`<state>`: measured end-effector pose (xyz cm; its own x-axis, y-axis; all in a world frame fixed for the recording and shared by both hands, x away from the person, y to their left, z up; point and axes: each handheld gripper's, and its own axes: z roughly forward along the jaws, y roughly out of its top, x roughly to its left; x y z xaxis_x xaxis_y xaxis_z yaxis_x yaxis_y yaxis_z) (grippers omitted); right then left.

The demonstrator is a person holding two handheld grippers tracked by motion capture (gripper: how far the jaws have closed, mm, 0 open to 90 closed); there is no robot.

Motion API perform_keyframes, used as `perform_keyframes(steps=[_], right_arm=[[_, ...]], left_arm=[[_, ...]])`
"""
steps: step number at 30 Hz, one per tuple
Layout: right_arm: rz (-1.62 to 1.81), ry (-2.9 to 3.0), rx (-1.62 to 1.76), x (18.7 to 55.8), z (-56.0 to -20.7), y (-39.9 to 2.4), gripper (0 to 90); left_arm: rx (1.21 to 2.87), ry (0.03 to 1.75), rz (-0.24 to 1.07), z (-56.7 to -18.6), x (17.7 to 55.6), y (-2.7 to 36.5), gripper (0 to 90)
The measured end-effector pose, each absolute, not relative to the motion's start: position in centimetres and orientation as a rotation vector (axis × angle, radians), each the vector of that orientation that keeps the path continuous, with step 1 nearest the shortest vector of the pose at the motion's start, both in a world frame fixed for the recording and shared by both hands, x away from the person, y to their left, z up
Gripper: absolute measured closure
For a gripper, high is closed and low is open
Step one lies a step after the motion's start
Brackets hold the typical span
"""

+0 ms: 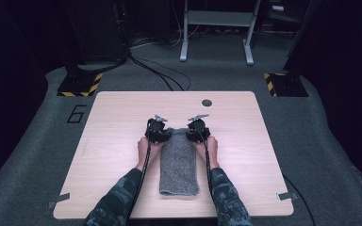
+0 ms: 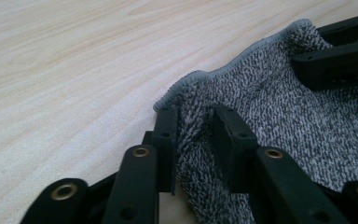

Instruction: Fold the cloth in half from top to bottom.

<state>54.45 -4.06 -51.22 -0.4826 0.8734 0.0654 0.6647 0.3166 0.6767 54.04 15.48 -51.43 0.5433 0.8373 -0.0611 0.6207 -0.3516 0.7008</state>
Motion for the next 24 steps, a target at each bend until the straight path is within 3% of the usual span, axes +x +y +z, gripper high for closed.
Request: perform_keyframes(steps=[7, 24], right_arm=[[0.953, 2.274, 1.402, 54.3, -51.2, -3.8, 83.8], [1.065, 2.209, 1.294, 52.5, -49.0, -4.8, 85.1]], left_arm=[[2.086, 1.16, 0.379, -51.5, 53.9, 15.4, 83.5], [1.979, 1.104, 0.412, -49.2, 52.7, 16.3, 84.1]])
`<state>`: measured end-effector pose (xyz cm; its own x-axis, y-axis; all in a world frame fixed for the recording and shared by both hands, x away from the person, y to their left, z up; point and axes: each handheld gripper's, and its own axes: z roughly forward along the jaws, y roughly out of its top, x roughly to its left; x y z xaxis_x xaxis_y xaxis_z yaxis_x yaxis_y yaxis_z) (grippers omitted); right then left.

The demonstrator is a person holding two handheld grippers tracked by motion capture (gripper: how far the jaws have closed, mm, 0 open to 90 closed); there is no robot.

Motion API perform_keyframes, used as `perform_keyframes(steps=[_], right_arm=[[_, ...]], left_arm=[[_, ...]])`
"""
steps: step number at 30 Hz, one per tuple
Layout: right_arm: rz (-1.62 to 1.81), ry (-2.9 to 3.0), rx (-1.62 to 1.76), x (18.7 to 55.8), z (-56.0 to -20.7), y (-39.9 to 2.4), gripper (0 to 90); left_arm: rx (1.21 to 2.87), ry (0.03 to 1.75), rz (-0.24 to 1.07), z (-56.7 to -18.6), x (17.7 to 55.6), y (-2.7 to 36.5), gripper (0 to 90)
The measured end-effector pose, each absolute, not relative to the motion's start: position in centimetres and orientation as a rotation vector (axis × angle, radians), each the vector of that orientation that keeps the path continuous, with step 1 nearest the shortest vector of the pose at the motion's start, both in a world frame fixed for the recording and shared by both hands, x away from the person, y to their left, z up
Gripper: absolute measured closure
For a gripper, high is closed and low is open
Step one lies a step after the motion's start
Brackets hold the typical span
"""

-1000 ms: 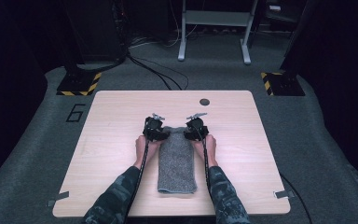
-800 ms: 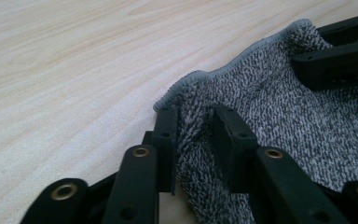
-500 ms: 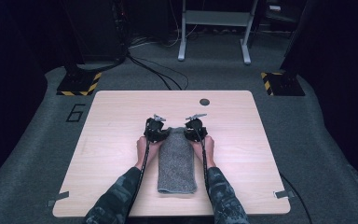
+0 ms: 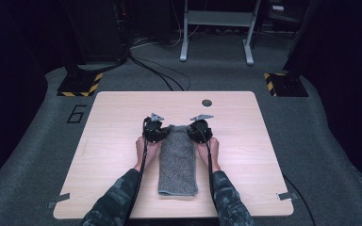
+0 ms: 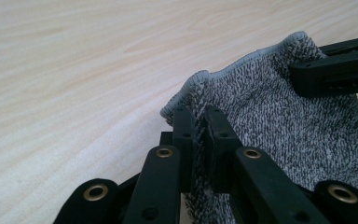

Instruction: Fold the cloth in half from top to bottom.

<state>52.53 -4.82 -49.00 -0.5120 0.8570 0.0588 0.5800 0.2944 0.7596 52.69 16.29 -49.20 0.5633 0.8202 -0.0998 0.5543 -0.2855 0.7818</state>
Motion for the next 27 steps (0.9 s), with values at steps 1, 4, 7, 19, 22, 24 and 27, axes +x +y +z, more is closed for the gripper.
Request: perform_keyframes(steps=[1, 4, 7, 19, 22, 24, 27], right_arm=[[1.072, 2.207, 1.304, 52.4, -48.7, -4.8, 85.1], [1.092, 2.193, 1.289, 52.1, -48.2, -4.9, 85.1], [1.104, 2.19, 1.284, 51.9, -47.9, -5.1, 85.2], [1.125, 2.172, 1.239, 51.4, -46.3, -5.1, 85.6], [1.126, 2.168, 1.226, 51.3, -45.9, -5.1, 85.7], [1.129, 2.162, 1.214, 51.4, -45.8, -5.1, 85.8], [1.129, 2.165, 1.225, 51.4, -45.9, -5.2, 85.9]], left_arm=[[1.972, 1.1, 0.418, -49.0, 52.6, 16.3, 84.1], [1.968, 1.087, 0.423, -48.6, 52.4, 16.3, 84.1], [1.96, 1.083, 0.43, -48.3, 52.3, 16.3, 84.1], [1.938, 1.066, 0.448, -47.3, 51.9, 16.3, 84.2], [1.923, 1.056, 0.455, -47.0, 51.8, 16.2, 84.3], [1.917, 1.054, 0.456, -46.8, 51.9, 16.3, 84.3], [1.912, 1.054, 0.452, -46.7, 51.8, 16.3, 84.3]])
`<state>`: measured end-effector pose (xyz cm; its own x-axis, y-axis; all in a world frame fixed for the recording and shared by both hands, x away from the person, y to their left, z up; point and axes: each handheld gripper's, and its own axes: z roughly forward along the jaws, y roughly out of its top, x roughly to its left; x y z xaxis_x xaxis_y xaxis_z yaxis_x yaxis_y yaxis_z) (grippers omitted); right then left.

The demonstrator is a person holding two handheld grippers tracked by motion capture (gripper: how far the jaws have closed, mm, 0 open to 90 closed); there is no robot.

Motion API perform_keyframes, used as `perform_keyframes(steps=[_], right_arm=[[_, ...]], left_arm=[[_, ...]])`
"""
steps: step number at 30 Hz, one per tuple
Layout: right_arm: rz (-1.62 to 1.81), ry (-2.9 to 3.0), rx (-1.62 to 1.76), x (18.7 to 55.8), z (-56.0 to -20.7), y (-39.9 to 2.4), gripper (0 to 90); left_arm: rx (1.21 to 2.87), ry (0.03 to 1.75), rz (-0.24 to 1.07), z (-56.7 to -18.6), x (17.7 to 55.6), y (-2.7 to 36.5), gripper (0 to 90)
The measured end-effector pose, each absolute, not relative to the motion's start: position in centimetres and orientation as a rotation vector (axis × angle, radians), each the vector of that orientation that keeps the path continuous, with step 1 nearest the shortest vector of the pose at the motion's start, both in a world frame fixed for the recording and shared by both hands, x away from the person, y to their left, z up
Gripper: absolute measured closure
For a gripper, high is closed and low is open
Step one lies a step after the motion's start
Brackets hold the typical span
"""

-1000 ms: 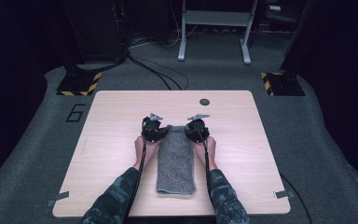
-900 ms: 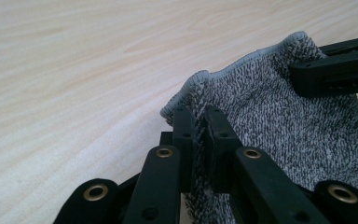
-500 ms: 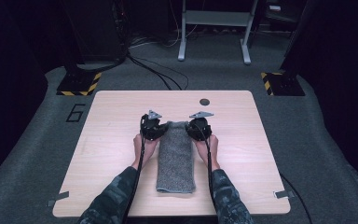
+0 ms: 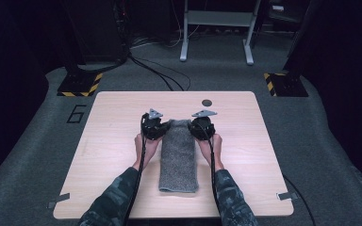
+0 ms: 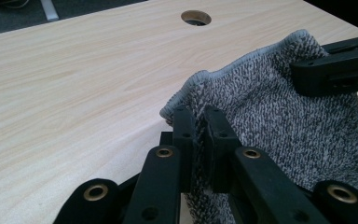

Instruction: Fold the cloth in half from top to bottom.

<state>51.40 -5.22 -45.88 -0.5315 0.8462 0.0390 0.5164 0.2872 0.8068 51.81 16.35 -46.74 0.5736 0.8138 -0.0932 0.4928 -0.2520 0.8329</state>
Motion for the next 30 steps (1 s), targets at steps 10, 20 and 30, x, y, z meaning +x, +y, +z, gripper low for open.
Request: perform_keyframes(steps=[10, 20, 30], right_arm=[[1.141, 2.159, 1.197, 51.4, -45.4, -5.3, 86.0], [1.144, 2.143, 1.167, 52.0, -44.4, -5.0, 86.1], [1.152, 2.137, 1.16, 52.2, -44.1, -4.8, 86.0]], left_arm=[[1.9, 1.039, 0.482, -46.5, 51.9, 16.3, 84.5], [1.896, 1.03, 0.503, -46.3, 52.1, 16.5, 84.6], [1.889, 1.036, 0.491, -46.3, 52.8, 16.6, 84.6]])
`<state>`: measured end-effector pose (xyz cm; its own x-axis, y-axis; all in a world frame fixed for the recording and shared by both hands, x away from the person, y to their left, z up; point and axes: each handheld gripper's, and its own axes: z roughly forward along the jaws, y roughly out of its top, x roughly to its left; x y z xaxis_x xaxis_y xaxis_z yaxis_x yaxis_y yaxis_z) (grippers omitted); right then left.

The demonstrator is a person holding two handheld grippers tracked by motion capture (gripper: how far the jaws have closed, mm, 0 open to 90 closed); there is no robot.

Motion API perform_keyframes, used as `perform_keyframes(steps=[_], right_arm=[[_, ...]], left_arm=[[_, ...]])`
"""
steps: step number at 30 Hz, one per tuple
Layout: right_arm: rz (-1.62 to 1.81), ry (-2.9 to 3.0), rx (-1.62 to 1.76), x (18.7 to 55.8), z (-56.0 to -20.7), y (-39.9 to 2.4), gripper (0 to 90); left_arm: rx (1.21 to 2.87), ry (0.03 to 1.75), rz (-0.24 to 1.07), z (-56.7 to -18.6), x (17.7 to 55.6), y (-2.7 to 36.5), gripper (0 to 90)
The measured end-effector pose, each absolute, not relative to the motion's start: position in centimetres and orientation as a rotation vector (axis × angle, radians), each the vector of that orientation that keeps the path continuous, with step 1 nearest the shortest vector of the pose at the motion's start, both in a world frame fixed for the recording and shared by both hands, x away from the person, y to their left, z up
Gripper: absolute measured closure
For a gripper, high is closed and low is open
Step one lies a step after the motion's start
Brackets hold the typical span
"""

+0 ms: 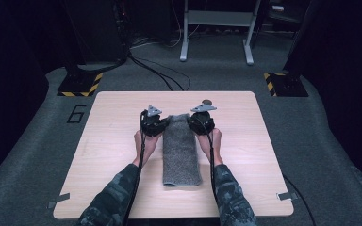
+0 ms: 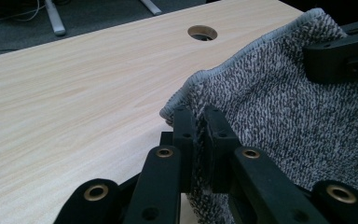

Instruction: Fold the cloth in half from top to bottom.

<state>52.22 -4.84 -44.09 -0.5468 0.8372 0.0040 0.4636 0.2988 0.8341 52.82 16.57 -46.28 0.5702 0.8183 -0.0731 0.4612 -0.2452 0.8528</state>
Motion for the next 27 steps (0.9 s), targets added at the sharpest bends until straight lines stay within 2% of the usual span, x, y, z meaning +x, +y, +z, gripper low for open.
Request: perform_keyframes(steps=[20, 27], right_arm=[[1.149, 2.127, 1.137, 52.7, -43.6, -4.7, 86.1], [1.159, 2.104, 1.129, 52.8, -43.4, -5.1, 86.2]], left_arm=[[1.86, 1.058, 0.474, -46.1, 53.6, 16.7, 85.2], [1.84, 1.026, 0.496, -44.9, 53.9, 16.7, 85.2]])
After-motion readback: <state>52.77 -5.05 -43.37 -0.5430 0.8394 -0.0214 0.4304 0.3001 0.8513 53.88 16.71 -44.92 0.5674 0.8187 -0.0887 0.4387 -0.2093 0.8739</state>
